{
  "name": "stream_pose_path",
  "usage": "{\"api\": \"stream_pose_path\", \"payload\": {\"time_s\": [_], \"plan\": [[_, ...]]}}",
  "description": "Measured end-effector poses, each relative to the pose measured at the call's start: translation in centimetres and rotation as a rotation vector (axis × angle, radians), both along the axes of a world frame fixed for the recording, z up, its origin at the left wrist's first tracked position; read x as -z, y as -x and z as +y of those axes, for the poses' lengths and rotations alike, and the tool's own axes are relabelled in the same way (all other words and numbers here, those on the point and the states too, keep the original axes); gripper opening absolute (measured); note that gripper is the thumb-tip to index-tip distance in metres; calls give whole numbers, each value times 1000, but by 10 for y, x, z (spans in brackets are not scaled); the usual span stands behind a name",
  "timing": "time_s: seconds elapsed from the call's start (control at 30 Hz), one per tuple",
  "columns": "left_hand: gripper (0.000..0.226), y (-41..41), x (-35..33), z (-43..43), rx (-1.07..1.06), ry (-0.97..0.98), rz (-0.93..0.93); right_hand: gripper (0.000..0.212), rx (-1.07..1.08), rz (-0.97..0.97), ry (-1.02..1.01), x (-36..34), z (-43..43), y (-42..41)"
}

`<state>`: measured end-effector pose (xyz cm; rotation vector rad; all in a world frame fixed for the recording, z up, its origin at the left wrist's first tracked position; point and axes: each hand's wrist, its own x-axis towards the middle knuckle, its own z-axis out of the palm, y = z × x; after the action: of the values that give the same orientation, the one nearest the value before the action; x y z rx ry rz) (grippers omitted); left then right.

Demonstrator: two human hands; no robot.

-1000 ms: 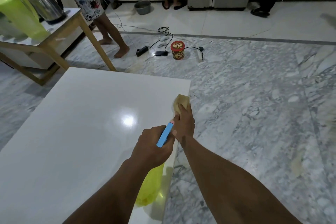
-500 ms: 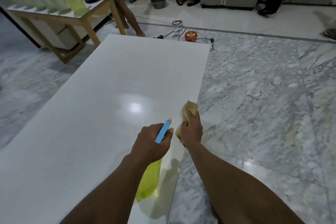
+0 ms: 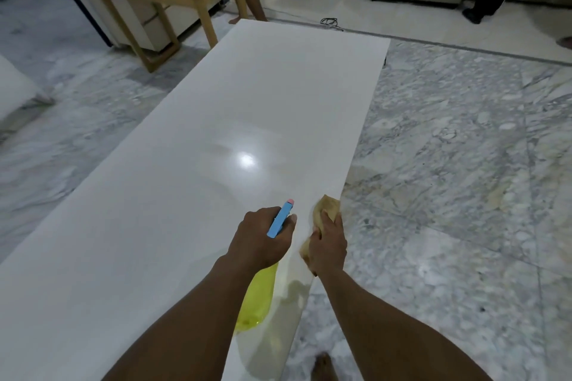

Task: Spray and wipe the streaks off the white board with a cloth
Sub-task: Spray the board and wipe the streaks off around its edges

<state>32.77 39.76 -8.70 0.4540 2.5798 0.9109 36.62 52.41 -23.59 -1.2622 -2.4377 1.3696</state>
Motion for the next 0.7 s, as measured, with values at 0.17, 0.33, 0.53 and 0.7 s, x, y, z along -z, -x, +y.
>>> {"api": "stream_pose_path", "payload": {"time_s": [0.17,0.33,0.53,0.7], "plan": [[40,-73,-12,-55,-28,8,46,48,-70,16,10,0,-62,-72],[40,-140,-14,-102,-38,7,44,49,-135,49,-8,4,-126,-143],[38,-207,-11,-165,-53,9,2,51,-126,1,24,1,-190,-206],[38,-240,-8,-224,-84,-14,28,49,-57,17,34,-5,-244,-251]]}}
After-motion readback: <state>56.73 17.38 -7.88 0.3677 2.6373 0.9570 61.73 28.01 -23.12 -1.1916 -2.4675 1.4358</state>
